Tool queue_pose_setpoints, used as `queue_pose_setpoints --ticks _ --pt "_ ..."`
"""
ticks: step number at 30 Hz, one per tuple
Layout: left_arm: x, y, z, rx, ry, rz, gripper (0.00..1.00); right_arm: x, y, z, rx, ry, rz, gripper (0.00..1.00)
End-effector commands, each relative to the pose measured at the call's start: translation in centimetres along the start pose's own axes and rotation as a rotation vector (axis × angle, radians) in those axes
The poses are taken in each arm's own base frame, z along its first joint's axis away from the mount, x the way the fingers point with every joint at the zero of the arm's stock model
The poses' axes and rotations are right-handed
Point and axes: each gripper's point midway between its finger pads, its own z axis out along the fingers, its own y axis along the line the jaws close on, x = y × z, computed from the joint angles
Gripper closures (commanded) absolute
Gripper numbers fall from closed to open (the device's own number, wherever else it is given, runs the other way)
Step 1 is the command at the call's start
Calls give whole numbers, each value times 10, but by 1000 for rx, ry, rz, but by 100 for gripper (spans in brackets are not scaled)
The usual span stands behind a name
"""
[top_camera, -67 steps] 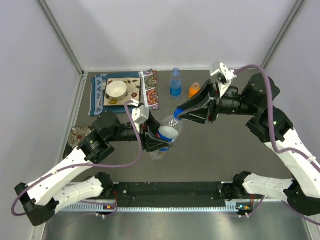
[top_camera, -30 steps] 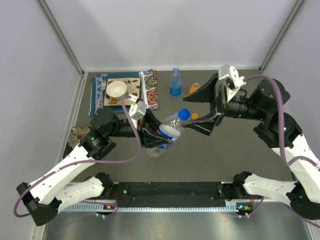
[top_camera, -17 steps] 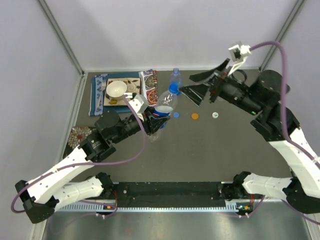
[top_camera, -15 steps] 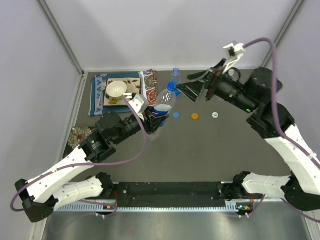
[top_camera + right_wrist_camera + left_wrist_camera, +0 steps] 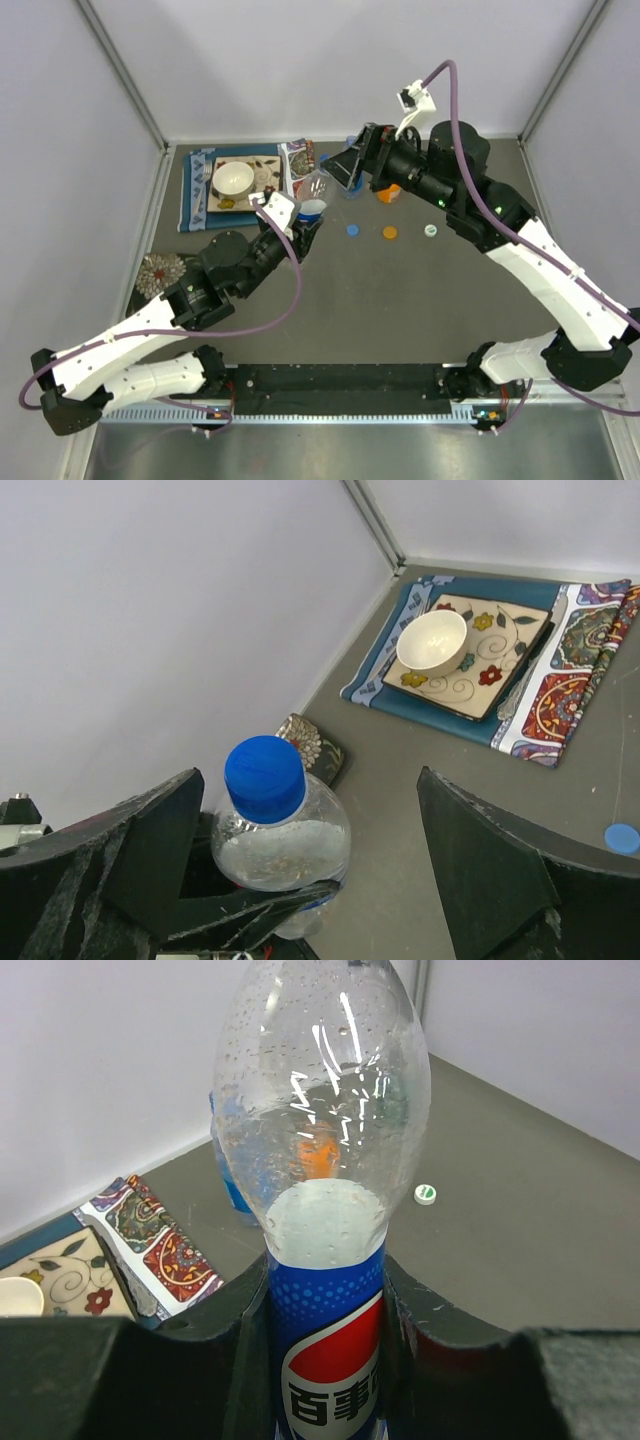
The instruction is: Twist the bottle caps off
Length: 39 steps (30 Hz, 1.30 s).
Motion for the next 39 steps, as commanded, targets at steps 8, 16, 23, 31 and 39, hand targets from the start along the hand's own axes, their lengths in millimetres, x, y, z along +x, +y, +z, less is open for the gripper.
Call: queue_pose_setpoints --ticks 8,16,23,31,39 --pt "-4 5 1 -35 -24 8 61 -20 21 5 -50 -57 1 28" --pt "-3 2 2 -24 -21 -2 61 -11 25 11 -85 -24 -11 60" --pt "-9 -1 0 -7 -35 -16 60 0 35 6 -158 24 -50 100" --pt "-31 -60 -22 367 -72 -39 56 13 47 -35 -318 64 -245 100" --pt "-59 -119 -68 836 -113 -150 52 50 115 -134 -941 172 -471 100"
